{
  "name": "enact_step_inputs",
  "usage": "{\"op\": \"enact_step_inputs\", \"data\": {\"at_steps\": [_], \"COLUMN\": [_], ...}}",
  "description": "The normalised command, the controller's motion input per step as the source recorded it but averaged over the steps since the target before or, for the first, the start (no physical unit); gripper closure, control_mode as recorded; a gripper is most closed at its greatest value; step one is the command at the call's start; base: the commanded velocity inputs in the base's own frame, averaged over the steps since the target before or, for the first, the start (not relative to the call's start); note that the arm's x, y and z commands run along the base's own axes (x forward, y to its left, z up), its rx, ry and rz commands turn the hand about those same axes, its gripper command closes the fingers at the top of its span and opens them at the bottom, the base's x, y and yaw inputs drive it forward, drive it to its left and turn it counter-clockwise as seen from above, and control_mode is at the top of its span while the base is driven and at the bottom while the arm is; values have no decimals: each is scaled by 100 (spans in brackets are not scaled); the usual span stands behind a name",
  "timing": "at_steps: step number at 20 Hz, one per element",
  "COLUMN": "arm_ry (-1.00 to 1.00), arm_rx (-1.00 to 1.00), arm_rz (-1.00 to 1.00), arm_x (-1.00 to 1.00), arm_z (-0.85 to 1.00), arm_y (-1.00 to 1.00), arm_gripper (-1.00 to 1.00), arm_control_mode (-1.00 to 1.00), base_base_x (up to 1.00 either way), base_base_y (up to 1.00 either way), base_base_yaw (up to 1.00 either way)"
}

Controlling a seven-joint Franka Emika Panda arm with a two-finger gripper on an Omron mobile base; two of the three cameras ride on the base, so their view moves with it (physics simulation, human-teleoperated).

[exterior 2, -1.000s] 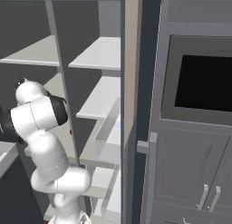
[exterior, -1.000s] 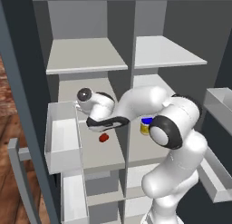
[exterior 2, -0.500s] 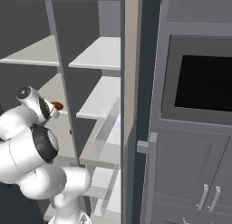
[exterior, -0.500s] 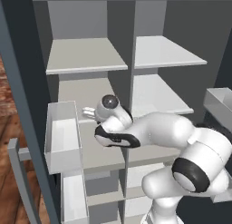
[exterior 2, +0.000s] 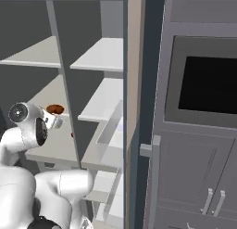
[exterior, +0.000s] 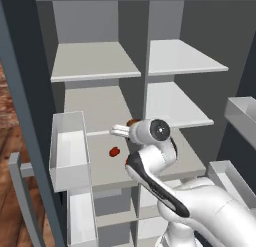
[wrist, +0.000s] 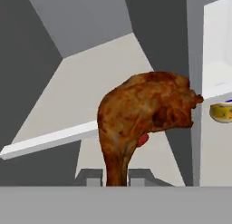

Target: Pick up the frozen chicken drumstick from the freezer, place it on any shelf in the fridge, and close the fridge and freezer doors when done.

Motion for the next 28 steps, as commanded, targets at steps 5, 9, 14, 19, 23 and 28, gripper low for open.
{"op": "enact_step_inputs", "data": {"at_steps": [5,9,14,19,23,28], "arm_ry": [-7,0,7,7,15,17], "arm_rx": [0,0,0,0,0,-6], "arm_rz": [0,0,-4,0,0,-3], "arm_x": [-99,-43,11,62,92,100], "arm_z": [56,54,19,-32,-36,-29], "arm_y": [-92,-99,-98,-75,-48,-5], "arm_gripper": [100,100,100,100,100,100], "arm_control_mode": [-100,-100,-100,-100,-100,-100], "base_base_x": [0,0,0,0,0,0], "base_base_y": [0,0,0,0,0,0], "base_base_yaw": [0,0,0,0,0,0]}}
